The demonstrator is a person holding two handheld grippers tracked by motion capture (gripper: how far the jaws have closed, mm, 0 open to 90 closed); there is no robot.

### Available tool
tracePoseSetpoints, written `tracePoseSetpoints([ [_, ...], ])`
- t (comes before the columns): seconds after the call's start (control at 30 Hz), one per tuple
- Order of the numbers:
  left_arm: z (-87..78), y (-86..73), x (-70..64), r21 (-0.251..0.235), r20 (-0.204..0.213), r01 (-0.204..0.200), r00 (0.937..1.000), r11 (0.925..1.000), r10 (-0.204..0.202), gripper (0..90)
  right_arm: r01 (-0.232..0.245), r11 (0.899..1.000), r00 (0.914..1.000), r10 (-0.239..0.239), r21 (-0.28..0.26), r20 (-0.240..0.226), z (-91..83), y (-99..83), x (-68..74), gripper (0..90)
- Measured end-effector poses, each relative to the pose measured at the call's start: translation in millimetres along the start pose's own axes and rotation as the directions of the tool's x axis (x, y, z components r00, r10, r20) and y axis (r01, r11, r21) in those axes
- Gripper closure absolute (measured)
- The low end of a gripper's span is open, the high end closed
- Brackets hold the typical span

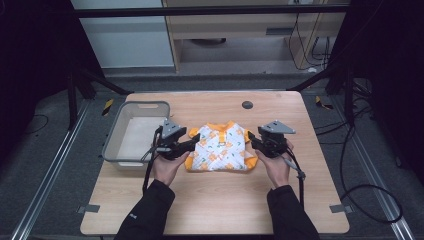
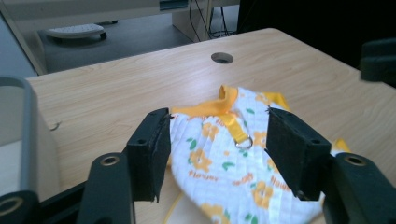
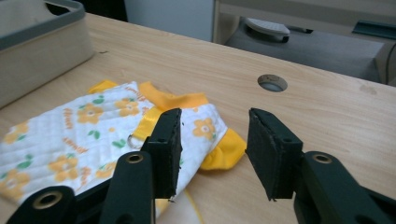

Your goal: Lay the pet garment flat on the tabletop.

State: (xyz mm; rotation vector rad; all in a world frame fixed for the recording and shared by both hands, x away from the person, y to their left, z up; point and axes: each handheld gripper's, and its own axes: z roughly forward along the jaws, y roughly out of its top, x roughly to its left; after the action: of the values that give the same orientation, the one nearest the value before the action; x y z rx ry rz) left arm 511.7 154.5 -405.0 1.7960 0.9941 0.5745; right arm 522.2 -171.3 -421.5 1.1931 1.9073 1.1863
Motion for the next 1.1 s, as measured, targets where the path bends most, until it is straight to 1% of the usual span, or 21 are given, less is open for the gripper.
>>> tracePoseSetpoints([
  [0.03, -4.4, -3.0, 1.4, 0.007, 0.005, -0.005, 1.0, 1.0, 0.005, 38.5, -0.007, 1.0, 0.9998, 0.007, 0.001, -0.018, -7.0, -1.3, -2.6, 53.3],
  [0.1, -14.4, -13.9, 4.5, 0.026, 0.025, -0.004, 0.9997, 0.9997, 0.004, 36.9, 0.008, 1.0, 0.9987, -0.008, -0.001, -0.051, -23.0, -6.6, -7.0, 49.5],
  [0.17, -17.3, -18.4, 5.1, 0.042, 0.026, -0.018, 0.9995, 0.9989, 0.017, 36.1, 0.008, 1.0, 0.9981, -0.008, 0.003, -0.061, -26.4, -8.6, -7.6, 48.2],
  [0.2, -22.1, -28.4, 5.7, 0.069, 0.028, -0.045, 0.9987, 0.9966, 0.043, 35.8, 0.01, 1.0, 0.9959, -0.009, 0.014, -0.09, -35.1, -16.2, -8.1, 45.9],
  [0.23, -22.1, -28.4, 5.7, 0.069, 0.028, -0.045, 0.9987, 0.9966, 0.043, 35.8, 0.014, 1.0, 0.9951, -0.012, 0.018, -0.098, -37.8, -19.0, -7.8, 45.5],
  [0.27, -25.0, -39.1, 6.5, 0.091, 0.03, -0.046, 0.9986, 0.9948, 0.044, 35.8, 0.022, 1.0, 0.9937, -0.02, 0.018, -0.11, -40.5, -23.1, -7.0, 44.5],
  [0.3, -25.0, -39.1, 6.5, 0.091, 0.03, -0.046, 0.9986, 0.9948, 0.044, 35.8, 0.028, 0.999, 0.9923, -0.025, 0.024, -0.121, -42.7, -27.2, -5.9, 43.6],
  [0.33, -26.1, -50.0, 6.6, 0.111, 0.035, -0.047, 0.9984, 0.9927, 0.043, 35.8, 0.032, 0.999, 0.9914, -0.028, 0.032, -0.128, -44.1, -31.0, -4.5, 43.3],
  [0.37, -26.1, -50.0, 6.6, 0.111, 0.035, -0.047, 0.9984, 0.9927, 0.043, 36.0, 0.032, 0.999, 0.9914, -0.028, 0.032, -0.128, -44.1, -31.0, -4.5, 43.3],
  [0.4, -25.7, -56.6, 6.4, 0.121, 0.036, -0.046, 0.9985, 0.9916, 0.042, 36.0, 0.045, 0.998, 0.9904, -0.039, 0.043, -0.133, -44.4, -34.2, -3.1, 42.4],
  [0.5, -22.0, -66.0, 5.2, 0.172, 0.02, -0.077, 0.997, 0.9821, 0.075, 36.3, 0.073, 0.995, 0.9874, -0.063, 0.066, -0.146, -42.4, -45.1, 3.3, 40.9],
  [0.57, -18.6, -71.3, 5.8, 0.18, 0.024, -0.074, 0.9972, 0.9809, 0.071, 36.3, 0.086, 0.992, 0.9853, -0.072, 0.088, -0.155, -39.0, -51.2, 6.5, 40.7],
  [0.6, -16.0, -73.1, 6.1, 0.2, 0.025, -0.078, 0.9969, 0.9766, 0.075, 36.4, 0.091, 0.991, 0.985, -0.075, 0.103, -0.155, -36.7, -55.3, 8.5, 40.8],
  [0.67, -9.7, -77.0, 4.9, 0.248, 0.024, -0.106, 0.9943, 0.9629, 0.104, 36.3, 0.092, 0.988, 0.983, -0.071, 0.123, -0.169, -31.6, -63.4, 12.1, 41.1],
  [0.7, -9.7, -77.0, 4.9, 0.248, 0.024, -0.106, 0.9943, 0.9629, 0.104, 36.3, 0.092, 0.988, 0.983, -0.071, 0.123, -0.169, -31.6, -63.4, 12.1, 41.1],
  [0.73, -8.2, -78.3, 2.9, 0.26, 0.028, -0.12, 0.9928, 0.9581, 0.117, 36.4, 0.102, 0.985, 0.9815, -0.078, 0.136, -0.175, -28.4, -67.3, 14.7, 41.1],
  [0.83, -6.5, -79.2, 0.6, 0.261, 0.041, -0.122, 0.9925, 0.9577, 0.115, 36.9, 0.115, 0.982, 0.9798, -0.087, 0.149, -0.18, -25.1, -70.4, 16.7, 41.2],
  [0.9, -2.3, -81.1, -3.3, 0.265, 0.05, -0.137, 0.9905, 0.9545, 0.128, 38.1, 0.102, 0.981, 0.9777, -0.069, 0.163, -0.199, -19.5, -74.8, 19.0, 43.4],
  [0.97, -0.2, -81.8, -4.1, 0.27, 0.056, -0.141, 0.9898, 0.9526, 0.131, 38.7, 0.106, 0.98, 0.9758, -0.07, 0.167, -0.207, -17.4, -76.1, 20.4, 43.7],
  [1.0, 3.9, -83.1, -6.2, 0.272, 0.057, -0.144, 0.9894, 0.9514, 0.134, 40.1, 0.121, 0.976, 0.9724, -0.081, 0.178, -0.219, -13.2, -78.0, 24.9, 44.8],
  [1.1, 8.5, -84.6, -7.3, 0.276, 0.068, -0.145, 0.989, 0.95, 0.132, 42.1, 0.132, 0.974, 0.97, -0.089, 0.184, -0.226, -10.0, -79.0, 27.9, 45.7],
])
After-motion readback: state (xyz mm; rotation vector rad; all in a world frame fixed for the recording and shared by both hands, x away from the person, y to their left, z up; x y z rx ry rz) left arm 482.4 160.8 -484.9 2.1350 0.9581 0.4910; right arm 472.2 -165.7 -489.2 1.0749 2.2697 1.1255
